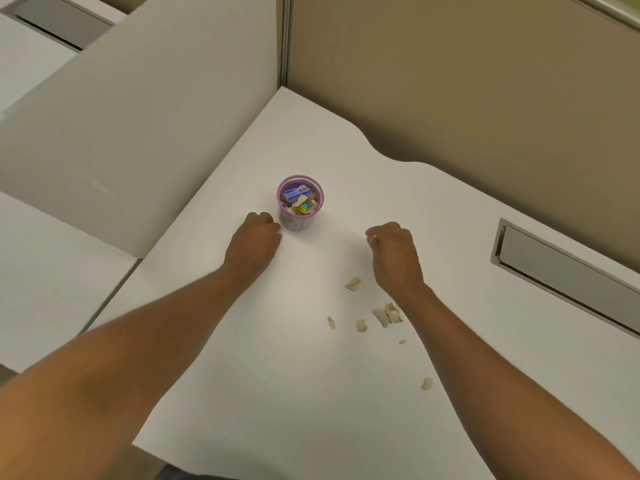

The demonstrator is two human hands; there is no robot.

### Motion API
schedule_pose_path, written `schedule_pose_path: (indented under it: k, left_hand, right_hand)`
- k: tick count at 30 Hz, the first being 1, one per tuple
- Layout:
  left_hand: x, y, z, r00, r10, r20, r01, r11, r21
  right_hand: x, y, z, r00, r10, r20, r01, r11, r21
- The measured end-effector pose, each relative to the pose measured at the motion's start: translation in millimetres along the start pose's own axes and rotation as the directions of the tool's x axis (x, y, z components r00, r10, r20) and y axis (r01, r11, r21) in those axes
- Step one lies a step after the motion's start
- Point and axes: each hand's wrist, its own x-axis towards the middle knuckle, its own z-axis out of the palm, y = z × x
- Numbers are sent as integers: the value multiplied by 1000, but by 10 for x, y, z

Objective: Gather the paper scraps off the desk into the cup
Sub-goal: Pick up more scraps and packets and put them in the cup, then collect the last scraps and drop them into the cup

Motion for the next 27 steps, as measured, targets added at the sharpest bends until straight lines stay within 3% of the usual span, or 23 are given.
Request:
schedule_pose_path:
  k: [3,6,10,13,16,19,22,25,27]
  left_hand:
    - [-25,23,3,999,25,33,-28,993,117]
    - [-184,61,59,999,3,48,-7,997,82]
    - [-568,246,95,997,66,45,-61,991,-121]
    - [-751,423,2,985,5,-170,-60,945,-322]
    - [-609,511,-237,927,-92,-363,-50,931,-363]
    - [-242,509,-517,882,-107,-459,-48,948,-315]
    - [94,505,-682,928,-29,-372,-29,988,-150]
    - [231,494,-696,971,51,-232,-33,996,80]
    - [237,449,-658,978,70,-195,-47,991,122]
  right_hand:
    - [-285,382,227,946,218,240,-210,976,-60]
    - [-471,409,464,928,171,331,-162,985,-56]
    - [-754,210,752,949,1,316,-2,1000,2]
    - [-987,86,882,968,-139,208,139,990,14]
    - [-1177,76,909,970,-202,132,197,979,51]
    - [-1253,135,862,966,-212,146,212,977,16]
    - [-1246,172,764,963,-213,165,228,970,-79]
    - [-1272,212,727,961,-208,182,226,970,-85]
    - [-1294,227,735,966,-189,176,198,980,-35]
